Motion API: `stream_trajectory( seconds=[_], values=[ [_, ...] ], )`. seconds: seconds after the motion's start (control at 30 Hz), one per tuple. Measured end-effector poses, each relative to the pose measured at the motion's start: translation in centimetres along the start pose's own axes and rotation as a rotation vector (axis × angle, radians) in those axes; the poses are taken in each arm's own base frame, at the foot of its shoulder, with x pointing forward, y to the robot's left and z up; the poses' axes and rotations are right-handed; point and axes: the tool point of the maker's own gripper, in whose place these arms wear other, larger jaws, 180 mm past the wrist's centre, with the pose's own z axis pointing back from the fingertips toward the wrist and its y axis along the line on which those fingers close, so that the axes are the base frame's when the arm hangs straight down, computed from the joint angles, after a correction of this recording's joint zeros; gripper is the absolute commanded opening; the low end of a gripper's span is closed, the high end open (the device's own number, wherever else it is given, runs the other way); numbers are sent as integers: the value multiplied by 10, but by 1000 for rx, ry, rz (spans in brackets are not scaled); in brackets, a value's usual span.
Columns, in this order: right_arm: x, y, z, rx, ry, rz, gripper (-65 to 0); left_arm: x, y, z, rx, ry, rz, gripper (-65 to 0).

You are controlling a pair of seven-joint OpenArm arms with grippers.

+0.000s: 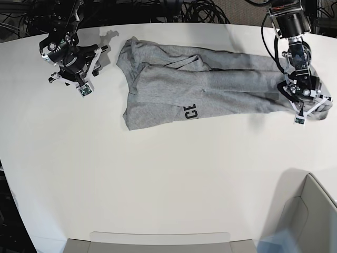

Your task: Fold the T-shirt properly

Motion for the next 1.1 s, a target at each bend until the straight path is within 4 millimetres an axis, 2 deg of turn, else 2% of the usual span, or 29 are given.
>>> stream_trajectory(
  seconds=[0.17, 0.37, 0.43, 0.5, 0.6, 0.7, 0.9, 1.1],
  values=[
    [0, 0, 0, -1, 2, 0, -416, 14, 17, 21, 51, -30, 14, -650],
    [1, 2, 0, 4, 0, 5, -416, 7, 16, 22, 51, 6, 12, -650],
    [7, 9, 2, 13, -3, 41, -416, 5, 16, 22, 51, 6, 8, -650],
    [21, 31, 5, 58, -45, 105, -416, 3, 13, 20, 46, 1, 1, -650],
    [49, 86, 11, 178, -128, 211, -416, -1, 11, 20, 42, 13, -1, -650],
    [73, 125, 18, 264, -204, 290, -416, 0, 12, 20, 45, 10, 1, -650],
    [101, 156, 24, 317, -265, 329, -416, 0, 11, 20, 43, 11, 3, -650],
    [105, 153, 24, 305, -269, 343, -416, -1, 11, 20, 42, 18, 2, -650]
  ],
)
